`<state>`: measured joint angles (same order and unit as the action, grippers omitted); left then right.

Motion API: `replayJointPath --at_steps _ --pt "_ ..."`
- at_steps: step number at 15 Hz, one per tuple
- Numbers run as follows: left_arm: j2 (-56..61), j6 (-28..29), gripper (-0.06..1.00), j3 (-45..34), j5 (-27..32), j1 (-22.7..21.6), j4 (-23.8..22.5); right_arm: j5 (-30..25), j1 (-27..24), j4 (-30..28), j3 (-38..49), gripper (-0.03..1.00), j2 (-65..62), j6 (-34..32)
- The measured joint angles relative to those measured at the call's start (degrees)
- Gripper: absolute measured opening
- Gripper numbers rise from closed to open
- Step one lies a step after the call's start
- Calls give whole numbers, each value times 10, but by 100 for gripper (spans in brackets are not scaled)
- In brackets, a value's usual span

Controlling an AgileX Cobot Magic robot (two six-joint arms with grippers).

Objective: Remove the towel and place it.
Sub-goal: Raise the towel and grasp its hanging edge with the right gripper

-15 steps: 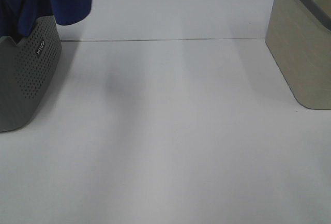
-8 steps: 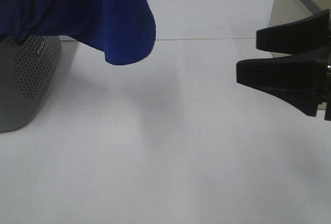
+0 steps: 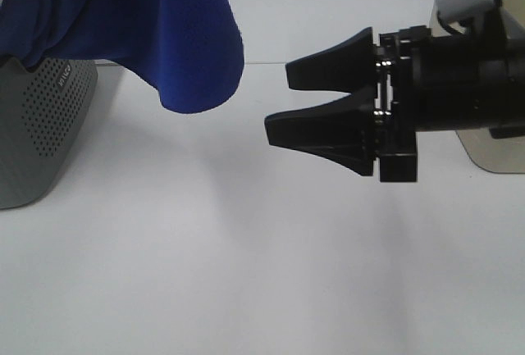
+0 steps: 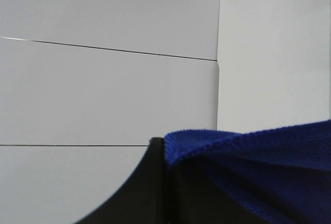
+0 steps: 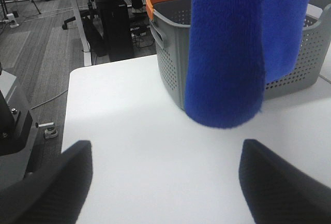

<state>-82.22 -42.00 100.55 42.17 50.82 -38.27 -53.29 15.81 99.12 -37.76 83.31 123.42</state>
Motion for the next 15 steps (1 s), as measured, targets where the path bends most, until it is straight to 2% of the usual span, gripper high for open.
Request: replayJointPath --at_steps 3,4,6,8,12,15 --pt "0 -2 0 0 0 1 36 2 6 4 -50 76 42 0" --pt "0 -8 0 0 0 1 56 -19 6 4 -76 76 67 0" --pt "0 -12 0 0 0 1 61 -56 6 4 -95 76 90 1" --pt "0 -14 0 0 0 1 70 -70 6 4 -124 76 116 2" --pt "0 -43 0 0 -17 1 84 -124 6 3 -170 76 166 -14" --pt "-4 -45 0 0 -23 1 84 -158 6 -36 -179 76 166 -47"
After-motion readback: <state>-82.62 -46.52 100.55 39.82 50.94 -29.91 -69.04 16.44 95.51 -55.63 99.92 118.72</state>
